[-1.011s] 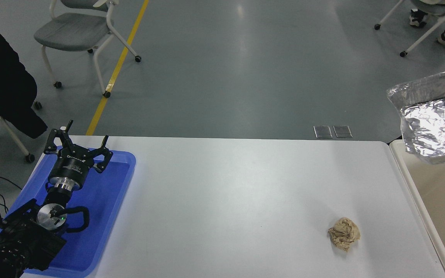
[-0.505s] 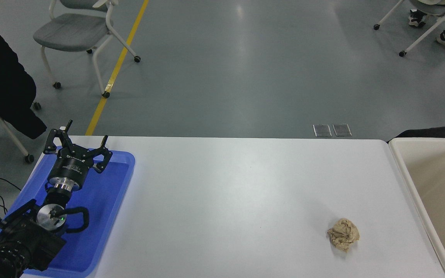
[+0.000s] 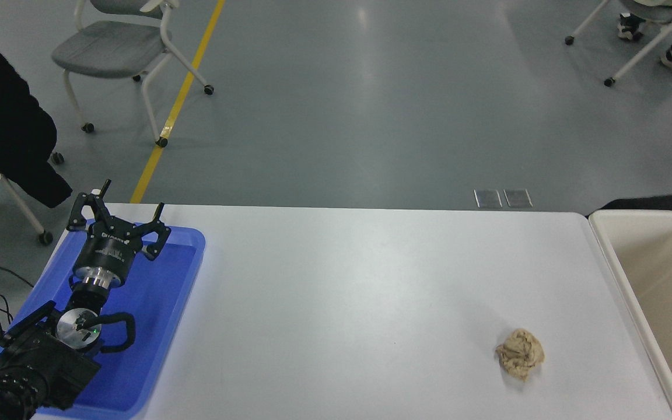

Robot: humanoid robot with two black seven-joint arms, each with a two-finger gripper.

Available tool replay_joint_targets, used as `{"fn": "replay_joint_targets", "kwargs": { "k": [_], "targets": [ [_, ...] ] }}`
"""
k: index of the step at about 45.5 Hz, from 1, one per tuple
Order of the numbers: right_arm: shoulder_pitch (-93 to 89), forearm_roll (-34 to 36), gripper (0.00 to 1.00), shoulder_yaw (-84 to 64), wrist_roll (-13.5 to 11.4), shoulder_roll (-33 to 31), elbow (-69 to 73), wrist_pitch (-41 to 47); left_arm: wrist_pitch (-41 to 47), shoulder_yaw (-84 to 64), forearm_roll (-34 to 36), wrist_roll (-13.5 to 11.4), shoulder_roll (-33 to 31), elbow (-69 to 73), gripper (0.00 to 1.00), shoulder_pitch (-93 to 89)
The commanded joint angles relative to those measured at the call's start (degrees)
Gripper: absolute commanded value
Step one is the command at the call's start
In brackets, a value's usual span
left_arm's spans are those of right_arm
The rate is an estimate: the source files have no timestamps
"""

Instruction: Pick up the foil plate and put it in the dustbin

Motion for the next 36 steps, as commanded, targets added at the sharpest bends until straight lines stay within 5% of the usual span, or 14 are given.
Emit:
{"fn": "replay_joint_targets", "kwargs": {
  "k": [1,17,18,20,36],
  "targets": [
    [-5.2,4.2,0.0,1.5,0.4,5.1,-5.7,-1.2,0.0,0.0,0.0,0.0,0.0,0.0,1.0,0.0],
    [-5.8,7.0,0.01,1.5,0.4,8.3,-6.6,-1.2,0.0,0.0,0.0,0.0,0.0,0.0,1.0,0.0],
    [-5.8,7.1,0.19,1.5,0.4,8.4,-6.7,-1.1,0.0,0.0,0.0,0.0,0.0,0.0,1.0,0.0],
    [-5.7,7.4,1.0,1.5,0.4,8.4,-7.2,-1.1,0.0,0.0,0.0,0.0,0.0,0.0,1.0,0.0],
    [-3.1,7.6,1.0,1.2,0.5,7.8,-7.2,-0.6,0.0,0.0,0.0,0.0,0.0,0.0,1.0,0.0]
  ]
}}
